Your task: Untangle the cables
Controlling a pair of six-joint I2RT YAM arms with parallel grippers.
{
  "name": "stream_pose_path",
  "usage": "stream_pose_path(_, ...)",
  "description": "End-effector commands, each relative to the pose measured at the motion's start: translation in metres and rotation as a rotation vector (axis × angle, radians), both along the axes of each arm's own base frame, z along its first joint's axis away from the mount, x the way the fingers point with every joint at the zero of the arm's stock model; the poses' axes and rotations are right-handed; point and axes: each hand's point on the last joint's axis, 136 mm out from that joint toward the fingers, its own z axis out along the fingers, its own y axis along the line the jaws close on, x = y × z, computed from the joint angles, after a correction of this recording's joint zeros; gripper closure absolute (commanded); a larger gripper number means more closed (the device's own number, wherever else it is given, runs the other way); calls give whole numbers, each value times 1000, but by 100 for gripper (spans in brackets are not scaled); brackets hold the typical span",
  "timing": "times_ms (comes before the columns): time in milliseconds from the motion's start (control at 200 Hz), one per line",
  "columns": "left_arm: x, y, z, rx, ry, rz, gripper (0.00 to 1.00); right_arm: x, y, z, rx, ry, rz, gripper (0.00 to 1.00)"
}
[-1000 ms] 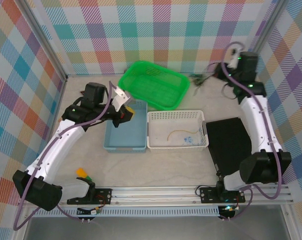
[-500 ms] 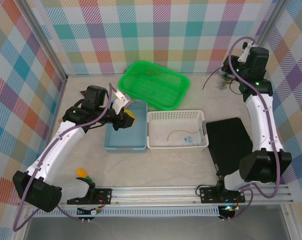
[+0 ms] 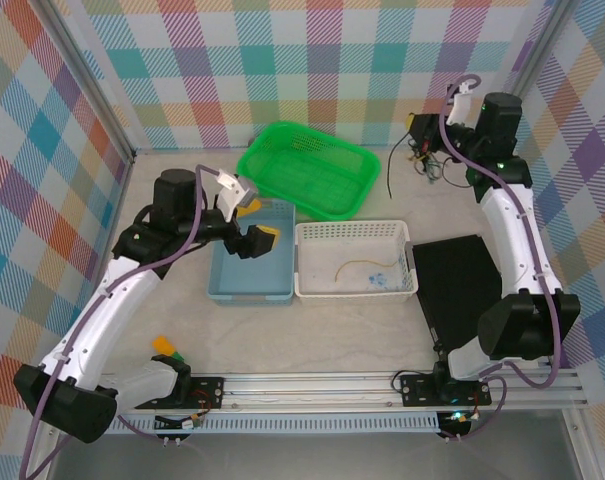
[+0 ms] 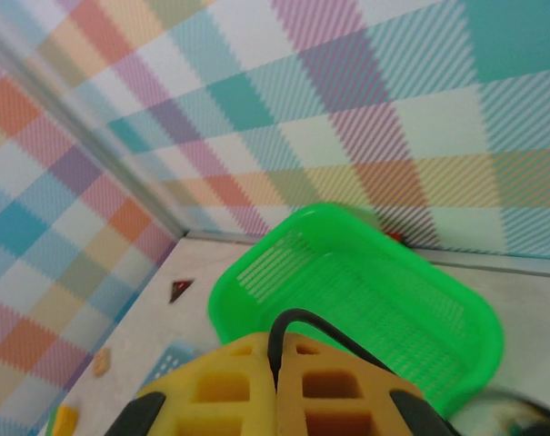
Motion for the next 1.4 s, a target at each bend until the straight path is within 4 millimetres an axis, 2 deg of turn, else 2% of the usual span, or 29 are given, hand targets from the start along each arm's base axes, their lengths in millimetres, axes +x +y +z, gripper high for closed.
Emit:
stream_pose_path(0, 3, -11, 7, -44, -10, -19, 8, -25, 19, 15, -47, -121, 158, 100)
stream_pose_path(170, 5, -28, -1, -18, -27, -39, 6, -56, 35, 12, -82, -200, 319, 100)
stream_pose_path(315, 15, -33, 9, -42, -115, -8, 6, -92, 61, 13, -118, -347, 547, 100)
stream_pose_path(415, 25, -34, 13, -42, -157, 14, 3, -109, 76, 9, -167, -434, 646, 100)
stream_pose_path(575, 36, -47, 1, -26, -119, -26, 2, -119, 88, 5, -186, -482, 723, 100)
stream_pose_path(800, 31, -74, -14, -15, -105, -114, 0, -142, 93, 4, -177, -564, 823, 100)
stream_pose_path(1105, 38, -84, -36, 12, -95, -153, 0, -159, 105, 5, -145, -619, 910, 100)
stream_pose_path(1265, 41, -98, -30, -68, -48, -190, 0, -161, 110, 4, -153, -615, 912, 100)
stream_pose_path(1395, 27, -116, -16, -168, 25, -276, 9, -161, 112, 0, -176, -607, 900, 100)
